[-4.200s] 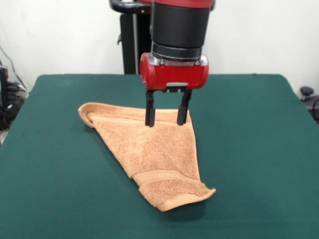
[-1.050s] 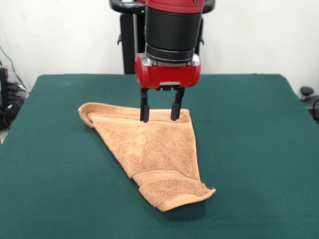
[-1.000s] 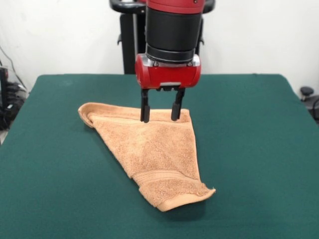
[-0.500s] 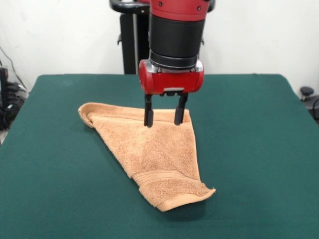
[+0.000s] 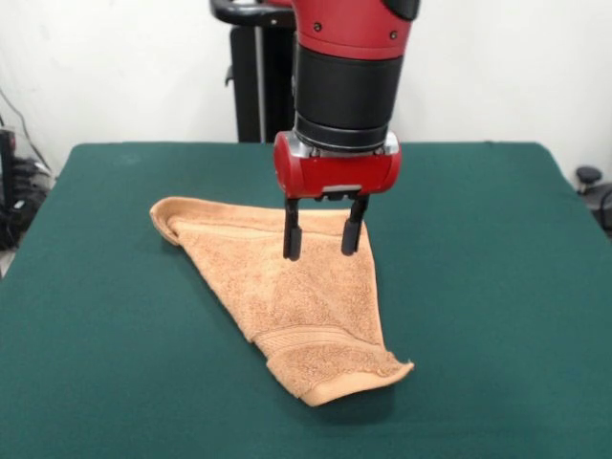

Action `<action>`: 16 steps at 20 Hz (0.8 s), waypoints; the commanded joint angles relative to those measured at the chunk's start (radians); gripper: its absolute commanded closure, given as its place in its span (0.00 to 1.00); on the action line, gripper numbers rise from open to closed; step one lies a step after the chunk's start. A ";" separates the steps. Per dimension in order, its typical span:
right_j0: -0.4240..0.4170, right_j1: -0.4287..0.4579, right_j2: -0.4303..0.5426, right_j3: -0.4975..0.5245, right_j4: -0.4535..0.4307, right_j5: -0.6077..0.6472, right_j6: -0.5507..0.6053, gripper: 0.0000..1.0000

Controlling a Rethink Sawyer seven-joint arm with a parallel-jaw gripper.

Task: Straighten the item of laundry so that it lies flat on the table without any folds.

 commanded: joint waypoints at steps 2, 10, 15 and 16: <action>0.022 0.069 0.060 -0.003 -0.001 0.035 0.093 0.00; 0.006 0.070 0.069 0.045 0.001 -0.043 0.112 0.00; -0.017 0.004 0.074 0.073 0.020 0.055 0.072 0.00; -0.035 -0.027 0.082 0.105 0.019 0.053 0.049 0.00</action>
